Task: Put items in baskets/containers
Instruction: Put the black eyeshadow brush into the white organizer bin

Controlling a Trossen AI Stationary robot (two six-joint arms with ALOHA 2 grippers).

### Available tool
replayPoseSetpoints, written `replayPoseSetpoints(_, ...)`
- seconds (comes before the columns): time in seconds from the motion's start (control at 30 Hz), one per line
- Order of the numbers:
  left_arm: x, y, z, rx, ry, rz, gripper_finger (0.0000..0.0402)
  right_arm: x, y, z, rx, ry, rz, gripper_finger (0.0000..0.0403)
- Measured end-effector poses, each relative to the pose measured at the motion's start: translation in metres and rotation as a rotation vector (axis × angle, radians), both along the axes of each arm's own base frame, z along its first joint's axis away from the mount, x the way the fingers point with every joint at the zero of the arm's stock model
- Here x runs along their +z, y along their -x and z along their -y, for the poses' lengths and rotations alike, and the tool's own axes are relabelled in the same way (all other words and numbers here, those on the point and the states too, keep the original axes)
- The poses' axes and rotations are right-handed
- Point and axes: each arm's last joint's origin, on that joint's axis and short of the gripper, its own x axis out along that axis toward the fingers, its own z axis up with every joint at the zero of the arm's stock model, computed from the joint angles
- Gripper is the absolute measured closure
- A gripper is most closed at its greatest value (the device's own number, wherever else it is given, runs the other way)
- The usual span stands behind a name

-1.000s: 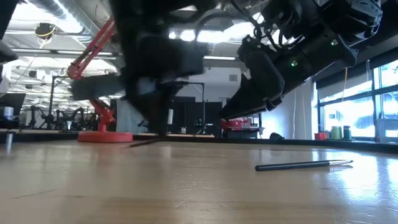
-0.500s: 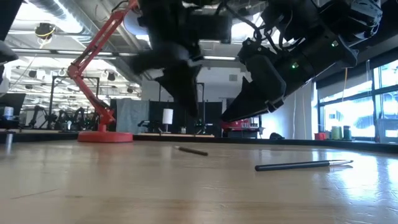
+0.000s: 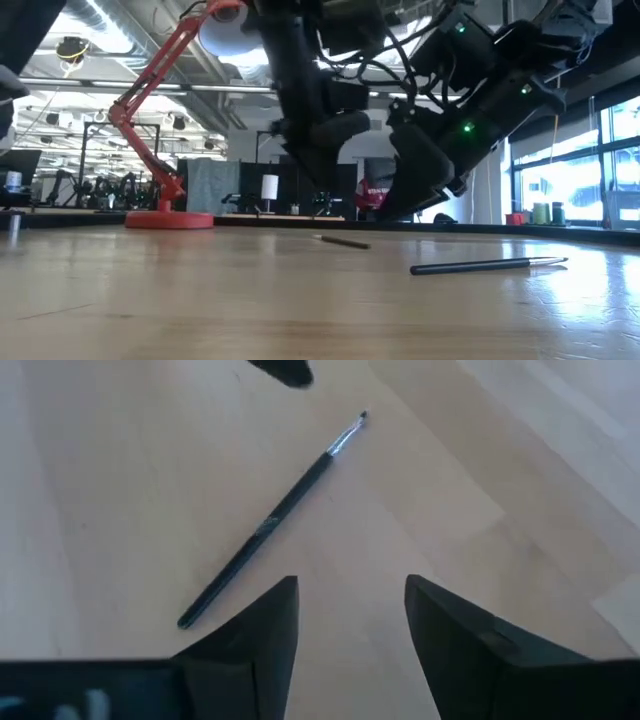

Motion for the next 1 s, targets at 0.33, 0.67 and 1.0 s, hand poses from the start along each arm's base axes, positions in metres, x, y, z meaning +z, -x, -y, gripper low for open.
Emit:
replayPoseSetpoints(0.33,-0.034,0.005,-0.027,-0.507,-0.11,-0.144,0.0285,0.023,0.03,0.004,-0.089,0.136,-0.054,0.0221)
replayPoseSetpoints(0.67,-0.04,0.009,-0.052,-0.769,-0.14,-0.213,0.0297,0.022,0.073,0.016,-0.128,0.095,0.077,0.0221)
replayPoseSetpoints(1.0,-0.059,0.017,-0.073,-0.885,-0.074,-0.331,0.0298,0.028,0.086,0.018,-0.098,0.03,0.169,0.0221)
